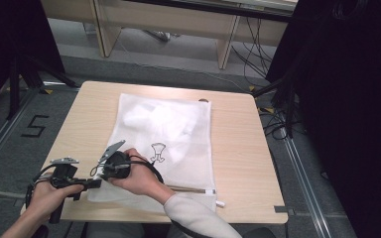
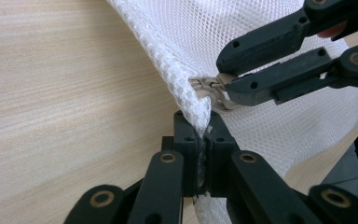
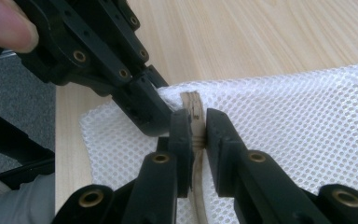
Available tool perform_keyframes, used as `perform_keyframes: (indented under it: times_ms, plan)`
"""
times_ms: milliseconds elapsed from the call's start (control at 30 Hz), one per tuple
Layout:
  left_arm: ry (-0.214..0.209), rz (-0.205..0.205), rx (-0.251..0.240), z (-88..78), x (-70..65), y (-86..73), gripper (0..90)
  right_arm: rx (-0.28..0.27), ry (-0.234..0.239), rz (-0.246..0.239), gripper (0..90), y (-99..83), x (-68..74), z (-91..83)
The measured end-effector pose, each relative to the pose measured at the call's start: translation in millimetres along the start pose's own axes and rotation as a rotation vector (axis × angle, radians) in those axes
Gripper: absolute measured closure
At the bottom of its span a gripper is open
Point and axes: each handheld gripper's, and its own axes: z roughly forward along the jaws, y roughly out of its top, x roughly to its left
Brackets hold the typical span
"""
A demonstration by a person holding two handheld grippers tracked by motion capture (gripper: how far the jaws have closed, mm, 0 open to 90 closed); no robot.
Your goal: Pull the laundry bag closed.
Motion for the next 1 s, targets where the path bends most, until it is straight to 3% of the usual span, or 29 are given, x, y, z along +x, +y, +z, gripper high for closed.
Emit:
perform_keyframes:
  times_ms: [233, 400, 533, 600, 700, 1000]
  plan:
    - [-0.008, -0.005, 0.004, -0.1, 0.4, 0.3, 86.1, 0.031, 0.008, 0.009, 82.2, -3.0, 0.8, 0.0]
    - [-0.004, 0.003, 0.009, 0.5, -0.7, 0.9, 86.2, 0.037, 0.012, -0.016, 82.3, -6.4, 0.4, 0.7]
    - [-0.001, -0.012, -0.009, -0.1, -0.9, 0.8, 86.3, 0.053, 0.004, 0.009, 82.5, -7.7, 1.6, 1.1]
    - [-0.007, -0.007, 0.007, -0.6, -0.4, 1.2, 86.3, 0.057, 0.001, -0.023, 82.5, -8.7, -0.1, 2.4]
    - [-0.005, -0.008, 0.003, -0.7, -1.0, 1.4, 86.3, 0.058, 0.005, 0.001, 82.5, -10.3, 0.3, 1.9]
    - [0.0, 0.016, 0.016, 1.1, -3.8, 2.9, 86.2, 0.076, 0.009, -0.006, 82.5, -14.8, 0.5, 0.2]
